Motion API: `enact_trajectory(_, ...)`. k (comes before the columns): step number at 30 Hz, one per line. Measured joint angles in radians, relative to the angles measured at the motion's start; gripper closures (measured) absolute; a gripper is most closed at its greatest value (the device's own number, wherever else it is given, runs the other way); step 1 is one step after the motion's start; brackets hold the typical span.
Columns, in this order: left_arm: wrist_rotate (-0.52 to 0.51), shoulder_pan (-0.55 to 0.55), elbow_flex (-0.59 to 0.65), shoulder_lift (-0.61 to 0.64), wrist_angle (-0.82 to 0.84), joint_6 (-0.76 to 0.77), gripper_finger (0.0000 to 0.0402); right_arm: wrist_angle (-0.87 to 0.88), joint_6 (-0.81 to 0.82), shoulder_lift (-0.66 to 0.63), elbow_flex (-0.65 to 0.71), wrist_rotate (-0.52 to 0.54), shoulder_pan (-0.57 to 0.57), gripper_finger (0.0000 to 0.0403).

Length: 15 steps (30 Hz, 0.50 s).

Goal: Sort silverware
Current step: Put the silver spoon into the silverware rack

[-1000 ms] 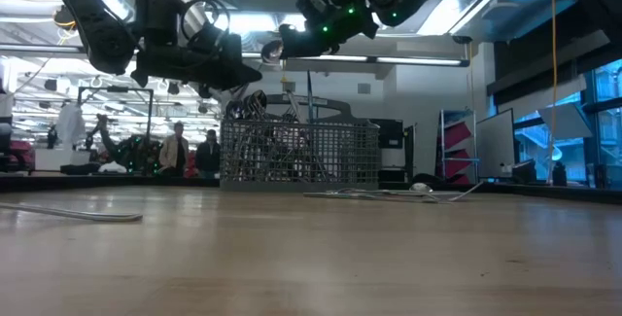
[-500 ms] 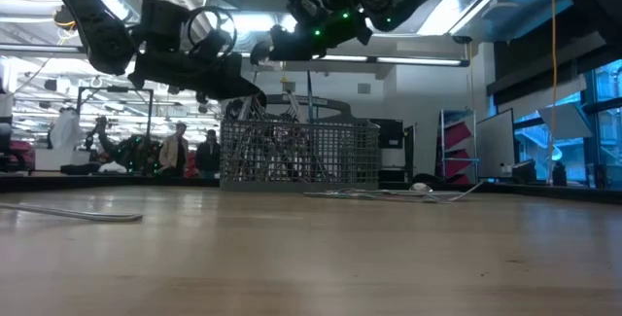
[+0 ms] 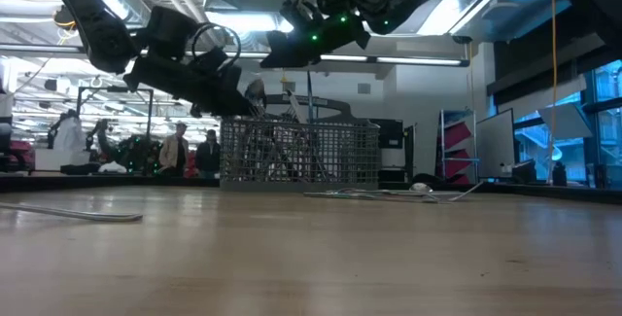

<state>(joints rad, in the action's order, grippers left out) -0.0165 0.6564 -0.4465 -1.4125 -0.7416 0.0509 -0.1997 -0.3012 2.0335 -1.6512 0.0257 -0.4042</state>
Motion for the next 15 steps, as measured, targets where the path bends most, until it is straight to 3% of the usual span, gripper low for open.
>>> enact_trajectory(9, 0.001, -0.004, 0.003, 0.032, -0.001, 0.147, 0.0268, 0.001, -0.043, -0.001, 0.000, 0.062, -0.001, 0.0378)
enact_trajectory(15, 0.002, -0.004, 0.002, 0.153, 0.060, 0.152, 0.0249, 0.042, -0.059, -0.040, 0.000, 0.125, -0.001, 0.0377)
